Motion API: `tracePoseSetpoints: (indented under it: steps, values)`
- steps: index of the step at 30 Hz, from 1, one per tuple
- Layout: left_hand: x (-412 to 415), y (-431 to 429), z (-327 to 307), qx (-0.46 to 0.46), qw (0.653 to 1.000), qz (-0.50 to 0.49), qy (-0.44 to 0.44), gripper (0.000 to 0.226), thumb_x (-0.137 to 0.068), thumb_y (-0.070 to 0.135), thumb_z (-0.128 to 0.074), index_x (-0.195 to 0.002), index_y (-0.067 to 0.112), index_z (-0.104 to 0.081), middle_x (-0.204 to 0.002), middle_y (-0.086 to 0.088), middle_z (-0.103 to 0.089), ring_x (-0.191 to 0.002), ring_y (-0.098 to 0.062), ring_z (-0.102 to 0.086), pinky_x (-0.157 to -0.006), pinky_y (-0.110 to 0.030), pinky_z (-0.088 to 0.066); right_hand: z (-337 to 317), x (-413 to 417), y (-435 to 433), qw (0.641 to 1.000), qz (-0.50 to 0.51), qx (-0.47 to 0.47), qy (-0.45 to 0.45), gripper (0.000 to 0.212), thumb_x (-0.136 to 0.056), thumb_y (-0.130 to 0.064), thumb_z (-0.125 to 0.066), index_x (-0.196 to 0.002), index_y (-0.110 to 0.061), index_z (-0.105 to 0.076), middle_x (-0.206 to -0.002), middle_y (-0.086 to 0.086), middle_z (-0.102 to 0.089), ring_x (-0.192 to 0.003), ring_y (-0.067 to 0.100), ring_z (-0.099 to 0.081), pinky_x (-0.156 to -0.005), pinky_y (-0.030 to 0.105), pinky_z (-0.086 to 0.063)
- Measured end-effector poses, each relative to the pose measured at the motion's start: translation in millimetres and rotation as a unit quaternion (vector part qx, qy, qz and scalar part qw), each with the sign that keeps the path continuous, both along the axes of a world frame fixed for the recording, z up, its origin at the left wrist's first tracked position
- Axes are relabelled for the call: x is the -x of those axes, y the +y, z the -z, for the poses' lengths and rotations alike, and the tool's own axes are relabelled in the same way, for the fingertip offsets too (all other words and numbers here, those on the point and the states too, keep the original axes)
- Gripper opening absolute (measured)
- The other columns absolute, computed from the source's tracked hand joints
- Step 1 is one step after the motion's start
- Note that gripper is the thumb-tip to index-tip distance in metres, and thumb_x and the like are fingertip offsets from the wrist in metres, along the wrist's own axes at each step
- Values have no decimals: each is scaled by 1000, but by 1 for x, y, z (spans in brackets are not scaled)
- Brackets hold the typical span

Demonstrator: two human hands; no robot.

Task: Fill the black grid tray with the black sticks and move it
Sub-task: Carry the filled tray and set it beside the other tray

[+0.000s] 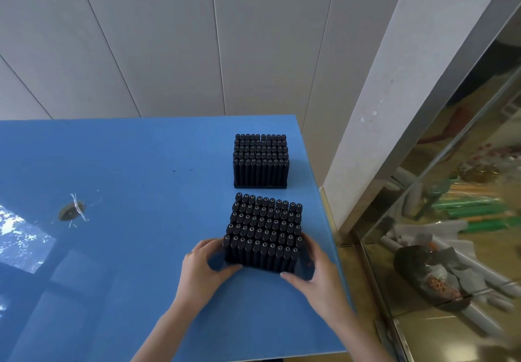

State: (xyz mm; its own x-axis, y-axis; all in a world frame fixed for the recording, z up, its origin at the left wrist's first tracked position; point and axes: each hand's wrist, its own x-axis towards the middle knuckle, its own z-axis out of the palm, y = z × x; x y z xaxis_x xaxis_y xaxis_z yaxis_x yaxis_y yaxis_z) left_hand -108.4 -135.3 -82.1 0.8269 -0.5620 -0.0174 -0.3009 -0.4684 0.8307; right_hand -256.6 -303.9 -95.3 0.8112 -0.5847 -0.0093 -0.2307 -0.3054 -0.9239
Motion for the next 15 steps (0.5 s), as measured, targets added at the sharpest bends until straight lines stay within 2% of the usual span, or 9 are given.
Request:
tracePoseSetpoints:
  steps: [3, 5, 8, 11, 15]
  values:
    - [2, -11, 2, 9, 1000, -18, 6, 46, -66, 15, -81, -99, 40, -60, -91, 16, -56, -88, 3, -52, -73, -5, -36, -4, -10, -11, 1000, -12, 19, 12, 68, -71, -12, -77, -131, -25, -46, -103, -9, -65, -90, 1, -59, -75, 11, -43]
    - [-1, -19, 2, 12, 1000, -14, -1, 44, -66, 14, -81, -92, 40, -56, -88, 12, -57, -84, -3, -53, -69, -4, -36, -2, -16, -18, 999, -15, 32, 17, 62, -73, -12, -76, -129, -21, -49, -95, -3, -65, -80, 6, -59, -70, 11, -44]
    - [-7, -30, 2, 10, 1000, -21, -16, 37, -68, 14, -80, -79, 37, -52, -77, 13, -54, -70, -7, -49, -62, -5, -36, 2, -28, -26, 998, -21, 52, 23, 56, -77, -15, -72, -128, -21, -50, -96, 4, -63, -82, 8, -61, -72, 13, -46]
    - [-11, -38, 3, 12, 999, -40, -24, 31, -69, 15, -79, -92, 22, -61, -72, 11, -49, -62, -7, -45, -60, -7, -36, 1, -39, -35, 995, -25, 87, 28, 54, -79, -17, -70, -128, -23, -49, -93, 4, -60, -86, 9, -57, -76, 16, -45]
    - [-16, -46, 4, 13, 998, -60, -31, 38, -71, 18, -78, -106, 17, -63, -72, 11, -46, -59, -8, -42, -58, -9, -36, -5, -51, -41, 993, -43, 102, 38, 57, -83, -14, -66, -135, -22, -43, -87, -8, -50, -91, 13, -52, -75, 6, -37]
